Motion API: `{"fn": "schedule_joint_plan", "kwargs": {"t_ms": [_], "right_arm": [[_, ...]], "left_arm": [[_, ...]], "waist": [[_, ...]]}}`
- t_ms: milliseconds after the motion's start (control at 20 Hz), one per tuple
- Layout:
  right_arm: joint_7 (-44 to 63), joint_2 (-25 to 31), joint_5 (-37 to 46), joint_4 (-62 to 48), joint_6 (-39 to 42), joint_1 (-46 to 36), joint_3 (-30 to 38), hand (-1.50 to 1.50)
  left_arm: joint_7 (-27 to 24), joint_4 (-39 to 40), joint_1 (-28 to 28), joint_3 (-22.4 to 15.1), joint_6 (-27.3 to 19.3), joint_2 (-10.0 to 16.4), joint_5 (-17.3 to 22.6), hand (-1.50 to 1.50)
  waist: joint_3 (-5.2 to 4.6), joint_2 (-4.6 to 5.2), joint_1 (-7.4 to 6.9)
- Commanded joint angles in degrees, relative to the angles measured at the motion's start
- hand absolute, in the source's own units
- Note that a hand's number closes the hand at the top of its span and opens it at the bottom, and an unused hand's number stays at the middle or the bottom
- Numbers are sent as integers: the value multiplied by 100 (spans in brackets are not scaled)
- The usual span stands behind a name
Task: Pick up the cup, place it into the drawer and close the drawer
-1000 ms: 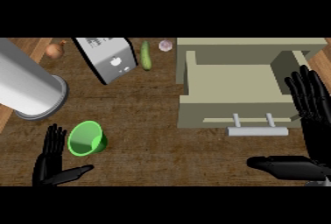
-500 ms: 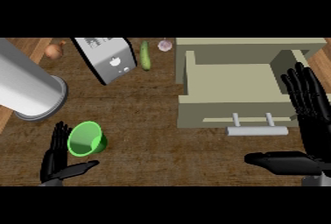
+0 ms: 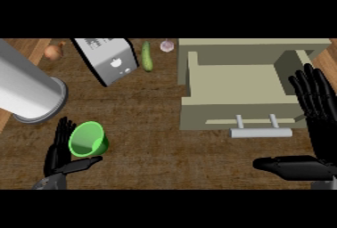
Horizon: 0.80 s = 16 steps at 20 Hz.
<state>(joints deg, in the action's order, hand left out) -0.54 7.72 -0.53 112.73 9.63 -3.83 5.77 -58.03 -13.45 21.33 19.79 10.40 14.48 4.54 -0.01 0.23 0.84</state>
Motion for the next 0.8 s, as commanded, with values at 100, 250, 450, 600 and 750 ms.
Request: {"fn": "schedule_joint_plan", "kwargs": {"t_ms": [100, 250, 450, 600, 750], "right_arm": [[33, -188, 159, 236, -98, 178, -232, -150], [137, -12, 58, 44, -50, -151, -29, -150], [-134, 28, 80, -341, -20, -241, 82, -150], [-277, -9, 12, -439, 35, -164, 88, -150], [75, 83, -143, -136, 109, -89, 133, -150]], "left_arm": [[-574, 167, 13, 62, 715, -42, 92, -150], [-598, 71, -6, -60, 997, -87, 27, -150], [-399, -124, 205, -86, 1184, -226, 107, -150], [-636, -91, 30, -142, 1425, -276, 77, 150], [-396, -200, 250, -171, 1606, -337, 131, 150]], "waist": [[-22, 19, 44], [-18, 16, 8], [-11, 11, -25], [-16, 24, -4], [-16, 8, 29]]}}
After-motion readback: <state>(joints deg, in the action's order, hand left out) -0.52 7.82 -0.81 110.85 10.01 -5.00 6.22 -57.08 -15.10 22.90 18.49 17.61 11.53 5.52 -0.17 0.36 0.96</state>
